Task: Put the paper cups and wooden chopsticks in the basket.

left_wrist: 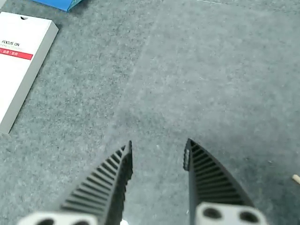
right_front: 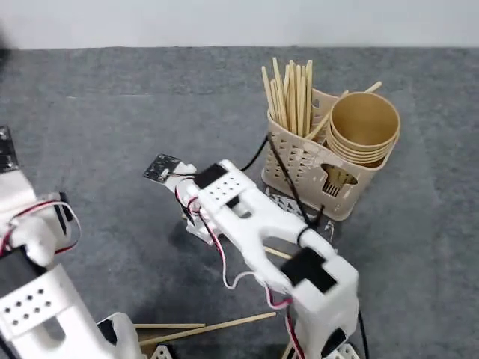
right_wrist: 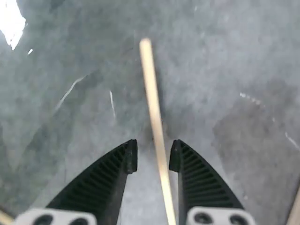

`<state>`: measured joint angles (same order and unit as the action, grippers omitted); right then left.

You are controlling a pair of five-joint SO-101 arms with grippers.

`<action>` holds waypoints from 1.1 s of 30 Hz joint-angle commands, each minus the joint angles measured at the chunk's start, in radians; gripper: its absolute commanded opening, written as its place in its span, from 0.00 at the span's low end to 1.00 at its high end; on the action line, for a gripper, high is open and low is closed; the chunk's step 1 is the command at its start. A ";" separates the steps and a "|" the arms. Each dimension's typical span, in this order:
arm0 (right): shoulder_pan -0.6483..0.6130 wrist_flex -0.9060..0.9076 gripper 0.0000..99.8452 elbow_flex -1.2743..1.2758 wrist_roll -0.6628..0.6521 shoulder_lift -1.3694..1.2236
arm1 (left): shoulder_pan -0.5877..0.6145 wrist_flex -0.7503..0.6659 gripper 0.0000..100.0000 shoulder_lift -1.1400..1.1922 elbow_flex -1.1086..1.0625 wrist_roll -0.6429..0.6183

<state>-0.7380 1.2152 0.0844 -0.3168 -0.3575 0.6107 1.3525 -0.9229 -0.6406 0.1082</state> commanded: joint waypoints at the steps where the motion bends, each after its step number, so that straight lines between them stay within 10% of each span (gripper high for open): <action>1: 0.007 0.007 0.13 -0.106 -0.008 -0.061 | 0.000 -0.029 0.18 -0.075 -0.024 0.006; 14: 0.024 0.021 0.01 -0.144 -0.009 -0.093 | -0.002 -0.060 0.18 -0.120 -0.177 0.003; 33: 0.260 0.105 0.01 -0.328 0.003 0.694 | -0.005 -0.338 0.18 -0.121 -0.507 -0.063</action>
<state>-0.5217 1.3134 -0.1258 -0.3168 0.2363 0.6122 1.0564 -1.0226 -1.1469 0.0591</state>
